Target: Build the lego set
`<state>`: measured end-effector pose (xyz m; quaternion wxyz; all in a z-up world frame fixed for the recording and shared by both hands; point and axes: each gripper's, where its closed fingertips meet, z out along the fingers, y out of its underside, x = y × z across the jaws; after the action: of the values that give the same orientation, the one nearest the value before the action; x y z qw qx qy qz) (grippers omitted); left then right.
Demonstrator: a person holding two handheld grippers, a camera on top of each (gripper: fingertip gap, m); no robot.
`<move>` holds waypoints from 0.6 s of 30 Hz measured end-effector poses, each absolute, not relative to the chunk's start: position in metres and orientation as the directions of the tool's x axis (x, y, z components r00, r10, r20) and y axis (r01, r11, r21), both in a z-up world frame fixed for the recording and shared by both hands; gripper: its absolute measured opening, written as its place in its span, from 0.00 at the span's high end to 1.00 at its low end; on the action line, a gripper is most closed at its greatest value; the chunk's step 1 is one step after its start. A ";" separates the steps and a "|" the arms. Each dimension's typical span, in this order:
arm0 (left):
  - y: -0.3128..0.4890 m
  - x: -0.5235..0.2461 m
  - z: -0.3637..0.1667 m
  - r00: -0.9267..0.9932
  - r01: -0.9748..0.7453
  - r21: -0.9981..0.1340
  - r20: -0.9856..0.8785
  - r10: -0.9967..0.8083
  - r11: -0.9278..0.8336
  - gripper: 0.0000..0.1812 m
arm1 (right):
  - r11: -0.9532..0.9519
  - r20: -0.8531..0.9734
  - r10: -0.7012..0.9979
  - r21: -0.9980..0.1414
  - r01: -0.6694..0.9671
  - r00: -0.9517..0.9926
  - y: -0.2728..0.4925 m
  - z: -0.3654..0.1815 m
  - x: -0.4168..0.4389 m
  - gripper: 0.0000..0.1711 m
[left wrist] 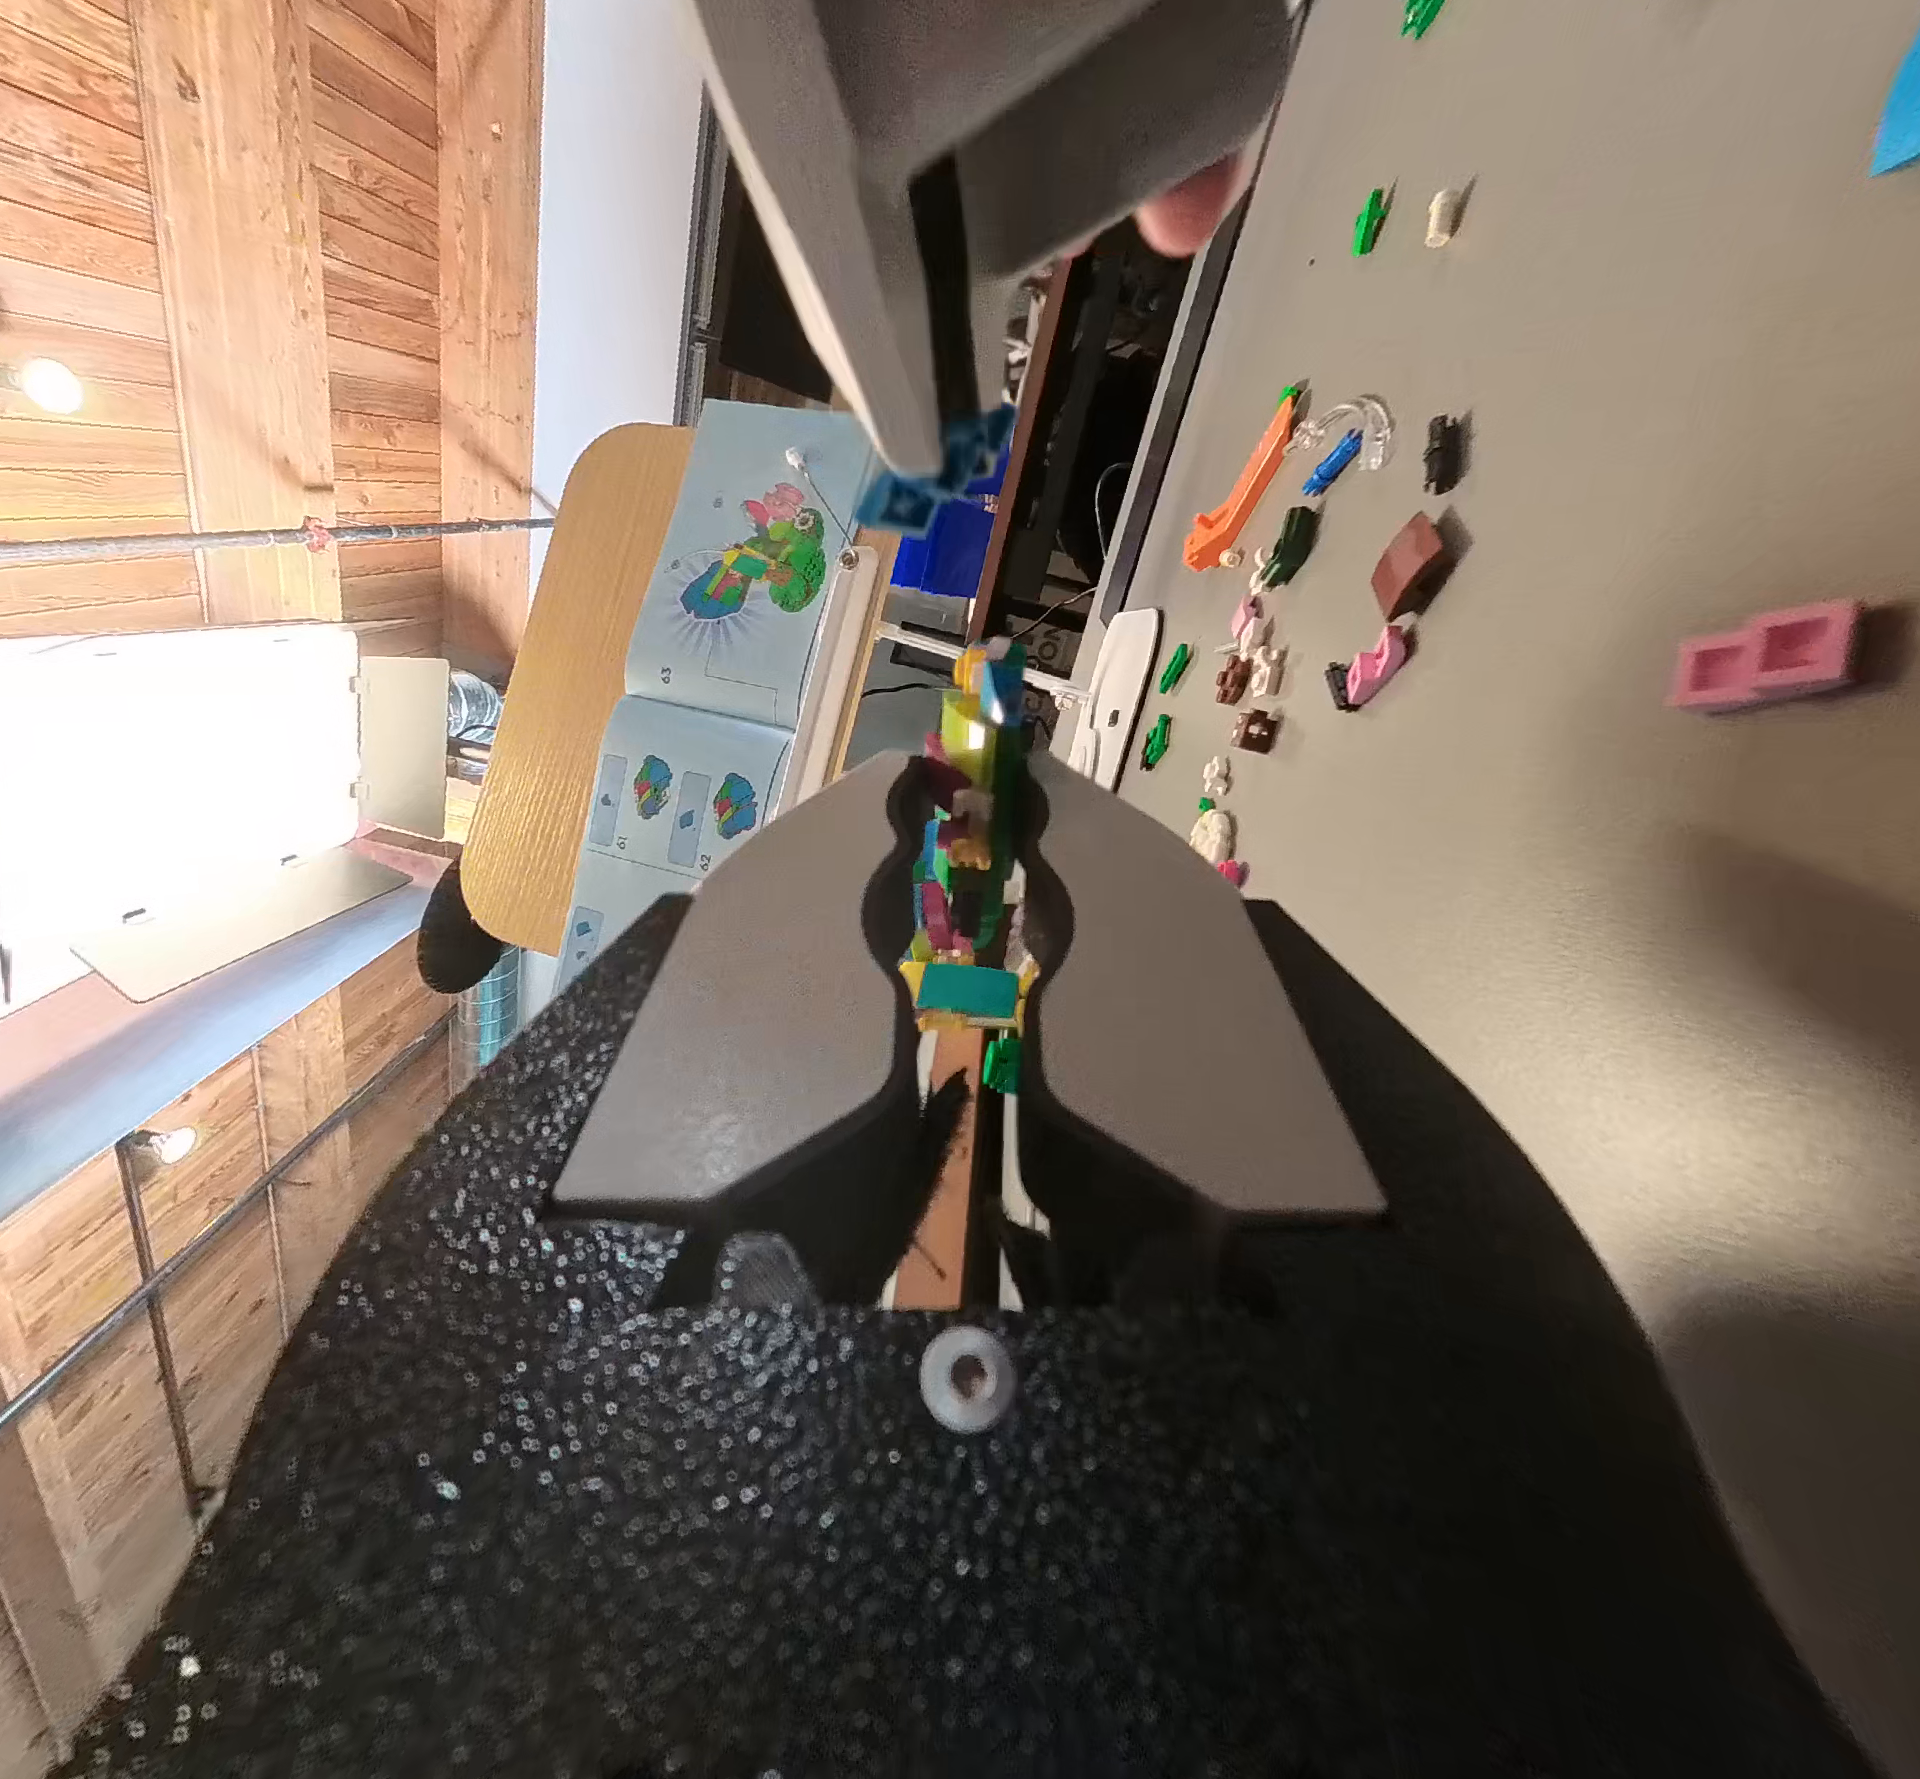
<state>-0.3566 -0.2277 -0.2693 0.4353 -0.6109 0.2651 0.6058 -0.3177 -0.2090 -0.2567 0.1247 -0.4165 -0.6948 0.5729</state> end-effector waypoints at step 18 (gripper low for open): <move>-0.223 -0.352 -0.275 0.088 -0.868 -0.152 -0.984 0.155 -0.473 0.92 | 0.513 0.137 0.733 -0.755 0.409 -0.667 -0.212 -0.273 -0.336 0.92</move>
<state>-0.3516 -0.2230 -0.2750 0.4206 -0.6058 0.2944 0.6078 -0.3358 -0.2124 -0.2735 0.2263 -0.3399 -0.8397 0.3580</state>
